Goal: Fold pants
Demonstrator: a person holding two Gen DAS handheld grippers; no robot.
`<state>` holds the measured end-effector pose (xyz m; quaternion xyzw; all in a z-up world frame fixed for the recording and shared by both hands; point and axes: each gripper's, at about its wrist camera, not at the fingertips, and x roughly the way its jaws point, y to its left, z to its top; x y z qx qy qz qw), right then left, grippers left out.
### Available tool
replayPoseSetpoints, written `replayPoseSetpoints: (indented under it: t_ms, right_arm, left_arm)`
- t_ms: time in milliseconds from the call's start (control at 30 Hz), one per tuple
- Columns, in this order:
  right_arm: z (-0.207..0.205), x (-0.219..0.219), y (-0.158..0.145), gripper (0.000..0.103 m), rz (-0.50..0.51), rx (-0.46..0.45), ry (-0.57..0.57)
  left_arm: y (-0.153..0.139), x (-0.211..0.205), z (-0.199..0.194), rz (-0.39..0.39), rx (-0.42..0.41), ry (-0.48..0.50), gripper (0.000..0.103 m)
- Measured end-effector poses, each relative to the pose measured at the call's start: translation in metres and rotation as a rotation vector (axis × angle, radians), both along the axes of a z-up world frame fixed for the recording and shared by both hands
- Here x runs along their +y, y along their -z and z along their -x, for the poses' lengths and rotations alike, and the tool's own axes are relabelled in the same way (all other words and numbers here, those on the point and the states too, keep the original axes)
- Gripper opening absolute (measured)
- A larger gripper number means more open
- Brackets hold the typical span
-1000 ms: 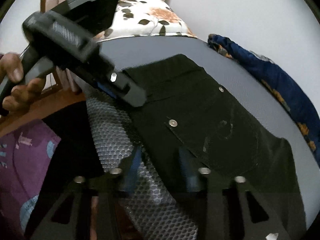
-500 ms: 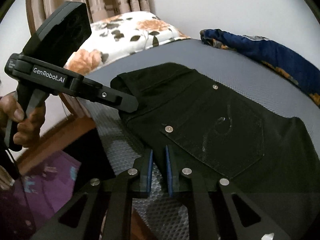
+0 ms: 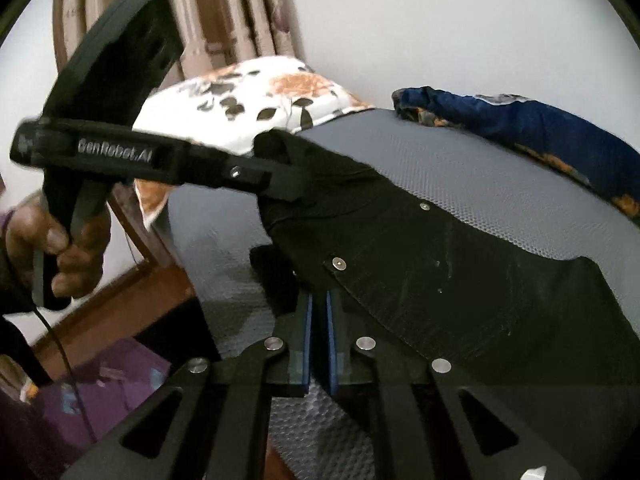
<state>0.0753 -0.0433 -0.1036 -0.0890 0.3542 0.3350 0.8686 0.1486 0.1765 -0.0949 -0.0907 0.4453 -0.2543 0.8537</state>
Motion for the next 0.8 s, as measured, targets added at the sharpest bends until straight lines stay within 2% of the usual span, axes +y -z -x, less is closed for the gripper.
replayPoseSetpoints:
  t_ms: [33,67,133,167,333,400,467,567,633,733,800]
  right_arm:
    - [-0.002,0.002,0.007,0.006,0.003,0.025,-0.002]
    - [-0.005,0.003,0.016,0.006,0.007,0.051,-0.004]
    - [-0.002,0.009,0.029,0.009,0.036,0.069,-0.033]
    - [0.002,0.011,0.031,0.01,0.046,0.06,-0.045]
    - [-0.005,0.009,0.03,0.01,0.028,0.08,-0.052]
    - [-0.005,0.009,0.03,0.01,0.022,0.085,-0.053]
    - [-0.007,0.007,0.03,0.01,-0.004,0.103,-0.042]
    - [-0.009,0.003,0.031,0.01,-0.051,0.13,-0.023]
    - [-0.008,0.005,0.033,0.01,-0.046,0.125,-0.029]
    - [-0.008,0.007,0.033,0.012,-0.043,0.129,-0.035]
    - [-0.01,0.006,0.034,0.012,-0.059,0.146,-0.034]
  left_arm:
    - [0.014,0.005,-0.003,-0.015,0.031,-0.007,0.022]
    - [0.036,0.013,-0.008,-0.027,0.096,-0.028,0.022]
    - [0.063,0.033,-0.007,0.056,0.199,-0.075,0.022]
    - [0.068,0.041,-0.003,0.095,0.203,-0.093,0.025]
    - [0.064,0.031,-0.001,0.048,0.124,-0.07,0.029]
    - [0.062,0.033,-0.003,0.055,0.112,-0.074,0.036]
    - [0.058,0.049,-0.003,0.024,0.069,-0.124,0.053]
    - [0.049,0.068,-0.004,-0.006,0.021,-0.207,0.058]
    - [0.043,0.081,-0.002,-0.022,0.006,-0.262,0.058]
    - [0.023,0.086,0.004,0.057,-0.029,-0.261,0.058]
    - [0.013,0.067,0.002,0.121,-0.021,-0.139,0.058]
